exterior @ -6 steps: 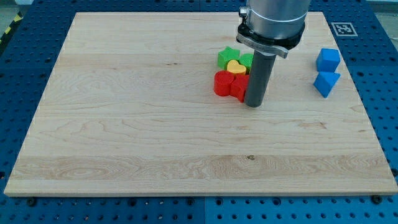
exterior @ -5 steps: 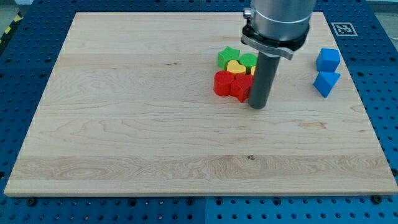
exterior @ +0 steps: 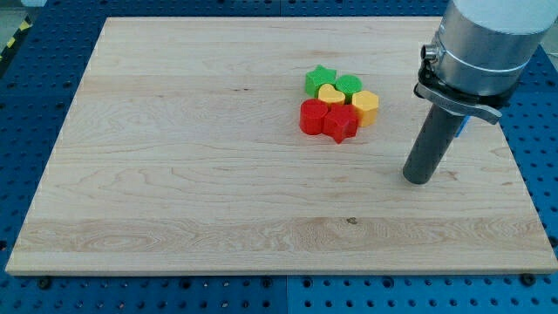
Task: Move the blue triangle left a bit
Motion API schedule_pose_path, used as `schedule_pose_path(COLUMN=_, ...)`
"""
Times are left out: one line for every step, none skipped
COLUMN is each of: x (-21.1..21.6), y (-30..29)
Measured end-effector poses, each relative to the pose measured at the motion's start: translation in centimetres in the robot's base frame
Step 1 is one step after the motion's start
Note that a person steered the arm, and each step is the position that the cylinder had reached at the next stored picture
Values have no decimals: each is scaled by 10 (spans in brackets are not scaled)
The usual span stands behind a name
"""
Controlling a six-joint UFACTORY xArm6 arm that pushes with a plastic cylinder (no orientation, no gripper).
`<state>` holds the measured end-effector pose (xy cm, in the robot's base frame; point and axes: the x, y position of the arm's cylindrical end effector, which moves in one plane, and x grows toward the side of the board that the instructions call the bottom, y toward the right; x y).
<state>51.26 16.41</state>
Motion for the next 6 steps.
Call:
schedule_pose_path(x=0, y=0)
schedule_pose_path(x=9, y=4)
schedule_pose_path(x=24, y=16)
schedule_pose_path(x=24, y=47)
schedule_pose_path(x=24, y=84)
schedule_pose_path(x=20, y=125)
